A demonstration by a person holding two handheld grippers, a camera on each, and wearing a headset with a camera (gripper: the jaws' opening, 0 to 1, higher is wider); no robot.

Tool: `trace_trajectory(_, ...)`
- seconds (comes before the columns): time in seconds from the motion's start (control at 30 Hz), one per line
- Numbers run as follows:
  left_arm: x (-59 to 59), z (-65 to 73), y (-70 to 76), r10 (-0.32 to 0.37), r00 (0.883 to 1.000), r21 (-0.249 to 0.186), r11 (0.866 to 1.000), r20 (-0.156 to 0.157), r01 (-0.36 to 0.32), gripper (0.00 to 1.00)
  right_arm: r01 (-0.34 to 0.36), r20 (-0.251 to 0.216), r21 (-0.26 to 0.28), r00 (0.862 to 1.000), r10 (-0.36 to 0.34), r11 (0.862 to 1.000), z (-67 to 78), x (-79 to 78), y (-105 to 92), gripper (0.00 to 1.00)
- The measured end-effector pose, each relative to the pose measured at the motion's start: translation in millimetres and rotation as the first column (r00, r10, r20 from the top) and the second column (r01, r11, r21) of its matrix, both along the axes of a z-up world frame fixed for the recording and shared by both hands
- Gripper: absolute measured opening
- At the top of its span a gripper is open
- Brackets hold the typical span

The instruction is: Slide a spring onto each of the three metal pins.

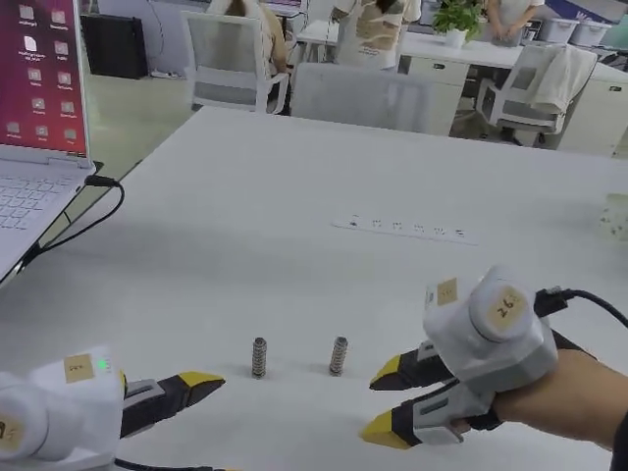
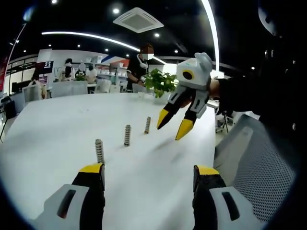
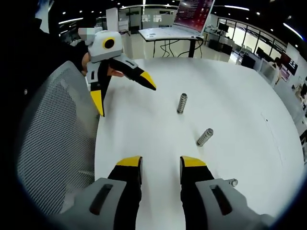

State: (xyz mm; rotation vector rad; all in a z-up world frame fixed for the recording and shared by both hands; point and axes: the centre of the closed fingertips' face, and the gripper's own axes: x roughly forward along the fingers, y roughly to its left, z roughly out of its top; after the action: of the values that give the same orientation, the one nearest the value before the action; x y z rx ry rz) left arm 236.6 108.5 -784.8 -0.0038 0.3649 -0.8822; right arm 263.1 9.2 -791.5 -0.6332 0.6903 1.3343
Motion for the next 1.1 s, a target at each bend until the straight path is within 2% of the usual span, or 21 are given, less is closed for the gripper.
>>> trace_trajectory(0.2, -0.1, -0.2, -0.3, 0.002, 1.000, 0.001, 1.000, -0.001, -0.002, 0.73, 0.037, 0.006, 0.042, 0.999, -0.037, 0.998, 2.5, -0.4, -12.4, 0.31)
trace_trajectory(0.47, 1.0, -0.2, 1.5, 0.006, 1.000, 0.001, 1.000, -0.001, -0.006, 0.75, 0.114, 0.003, 0.106, 0.993, -0.115, 0.988, 6.0, 7.0, -31.6, 0.35)
trace_trajectory(0.8, 4.2, -2.1, 3.2, 0.002, 1.000, 0.005, 1.000, -0.008, -0.002, 0.77, 0.219, 0.001, 0.169, 0.975, -0.223, 0.961, 5.7, 17.2, -58.9, 0.39)
trace_trajectory(0.9, 6.1, -2.3, 5.3, 0.005, 1.000, 0.005, 1.000, -0.008, -0.005, 0.77, 0.233, 0.019, 0.196, 0.970, -0.241, 0.953, 6.4, 19.3, -63.9, 0.42)
trace_trajectory(1.1, 8.2, -3.0, 7.7, 0.013, 1.000, 0.005, 1.000, -0.010, -0.013, 0.77, 0.268, 0.021, 0.217, 0.960, -0.278, 0.939, 2.1, 23.1, -74.6, 0.46)
